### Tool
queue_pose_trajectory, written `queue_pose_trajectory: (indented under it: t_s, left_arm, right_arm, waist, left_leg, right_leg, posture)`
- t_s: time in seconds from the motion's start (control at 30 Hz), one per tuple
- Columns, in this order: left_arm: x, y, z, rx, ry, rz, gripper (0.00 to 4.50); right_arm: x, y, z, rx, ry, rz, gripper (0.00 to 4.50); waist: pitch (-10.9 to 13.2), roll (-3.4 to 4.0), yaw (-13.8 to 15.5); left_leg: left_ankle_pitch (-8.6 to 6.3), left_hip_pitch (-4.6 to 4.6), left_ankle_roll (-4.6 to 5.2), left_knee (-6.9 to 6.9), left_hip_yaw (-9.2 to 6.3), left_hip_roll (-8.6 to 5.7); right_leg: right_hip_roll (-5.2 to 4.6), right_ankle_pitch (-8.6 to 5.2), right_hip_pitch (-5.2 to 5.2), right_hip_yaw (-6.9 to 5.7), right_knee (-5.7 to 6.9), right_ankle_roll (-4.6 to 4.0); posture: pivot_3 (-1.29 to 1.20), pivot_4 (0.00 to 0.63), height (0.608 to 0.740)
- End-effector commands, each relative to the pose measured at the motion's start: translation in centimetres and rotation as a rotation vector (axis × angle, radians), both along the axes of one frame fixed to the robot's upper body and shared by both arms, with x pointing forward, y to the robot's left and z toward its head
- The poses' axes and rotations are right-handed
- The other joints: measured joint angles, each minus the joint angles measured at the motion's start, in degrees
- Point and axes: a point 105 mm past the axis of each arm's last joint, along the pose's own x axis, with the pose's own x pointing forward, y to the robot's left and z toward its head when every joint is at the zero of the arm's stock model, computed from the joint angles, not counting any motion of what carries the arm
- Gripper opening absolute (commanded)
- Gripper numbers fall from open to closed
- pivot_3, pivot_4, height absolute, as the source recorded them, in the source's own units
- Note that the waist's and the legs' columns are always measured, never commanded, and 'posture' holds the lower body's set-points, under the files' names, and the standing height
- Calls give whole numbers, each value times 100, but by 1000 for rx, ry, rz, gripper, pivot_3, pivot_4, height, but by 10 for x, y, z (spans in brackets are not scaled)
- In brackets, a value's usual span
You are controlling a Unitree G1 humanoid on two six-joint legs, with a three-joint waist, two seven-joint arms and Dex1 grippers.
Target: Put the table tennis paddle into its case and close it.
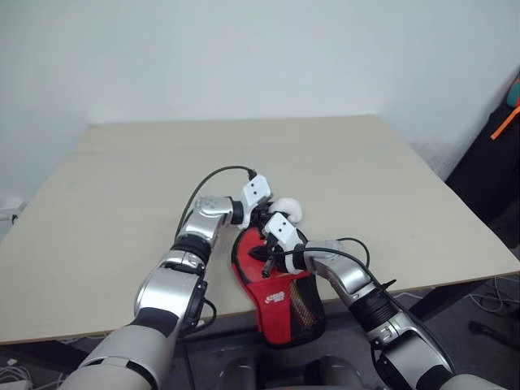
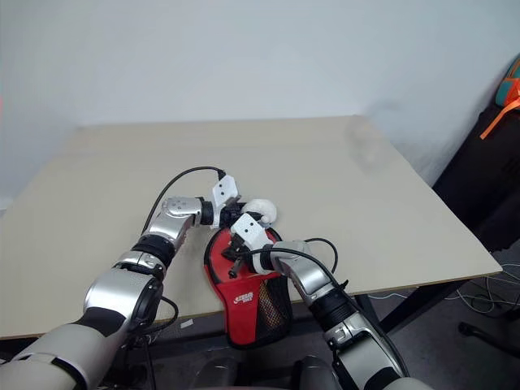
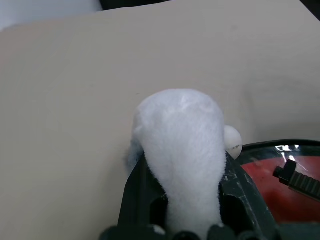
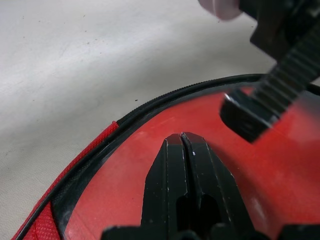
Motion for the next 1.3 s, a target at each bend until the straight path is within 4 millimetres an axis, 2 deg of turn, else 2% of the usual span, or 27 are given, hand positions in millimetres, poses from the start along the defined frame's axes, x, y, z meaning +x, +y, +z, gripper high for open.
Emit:
queue_pose_trajectory:
  t_s: [0.03, 0.07, 0.17, 0.43, 0.47, 0.63, 0.93, 1.07, 1.17, 1.3]
  left_arm:
    - [-2, -4, 6, 12, -34, -49, 593]
    - [-2, -3, 6, 14, -32, -48, 593]
    - [-2, 0, 9, 17, -30, -59, 1405]
    - [-6, 10, 31, -10, -13, -132, 4309]
    - [-7, 13, 32, -5, -8, -140, 4480]
    - [-10, 28, 46, 10, -20, -153, 4480]
    - [-21, 69, 57, 108, -83, -120, 4480]
    - [-30, 89, 71, 67, -98, -56, 4480]
    - [-39, 95, 72, 44, -110, -18, 4480]
    - [-58, 94, 66, -18, -65, 15, 4500]
  right_arm:
    - [-3, -9, -21, -70, 62, -17, 0]
    - [-3, -9, -21, -71, 62, -17, 0]
    - [-3, -9, -21, -71, 63, -17, 0]
    - [-3, -9, -21, -72, 63, -15, 0]
    - [-3, -9, -22, -72, 63, -15, 0]
    - [-3, -7, -21, -73, 61, -8, 0]
    - [-2, -7, -20, -74, 56, 3, 0]
    - [-2, -18, -12, -69, 47, 7, 0]
    - [-3, -30, -2, -61, 37, 6, 0]
    - [-6, -47, 19, -33, 27, 6, 875]
  waist:
    - [0, 0, 0]
    - [0, 0, 0]
    - [0, 0, -4]
    - [1, 1, -5]
    - [1, 1, -8]
    - [2, 3, -12]
    - [6, 11, -37]
    - [11, 18, -35]
    - [17, 28, -34]
    - [21, 33, -28]
  left_leg:
    - [0, 0, 0, 0, 0, 0]
    - [1, 0, 1, 0, 0, 0]
    - [0, 0, 2, 1, 0, 0]
    - [-3, 0, 5, 1, 0, 1]
    - [-3, 0, 5, 1, 1, 2]
    - [0, 0, 1, 1, 1, 3]
    - [5, 1, -11, 0, 4, 9]
    - [4, 0, -14, 0, 5, 9]
    - [1, 0, -11, -1, 7, 9]
    - [-2, 0, -10, -1, 9, 6]
  right_leg:
    - [0, 0, 0, 0, 0, 0]
    - [0, 0, 1, 0, 0, 0]
    - [0, 0, 0, 0, -1, 0]
    - [0, 0, 0, 0, -2, 0]
    - [0, 0, 0, 0, -2, 0]
    - [2, 0, 0, 0, -2, 0]
    - [6, -1, -2, 3, -2, 0]
    - [4, -1, -2, 4, -3, 0]
    - [3, -1, -4, 12, -7, 0]
    - [-1, -2, -3, 14, -11, 0]
  posture:
    - [0, 0, 706]
    - [0, 0, 706]
    - [0, 0, 706]
    - [0, 0, 706]
    - [0, 0, 706]
    - [0, 0, 706]
    - [0, 0, 706]
    - [0, 0, 706]
    - [0, 0, 706]
    - [0, 0, 706]
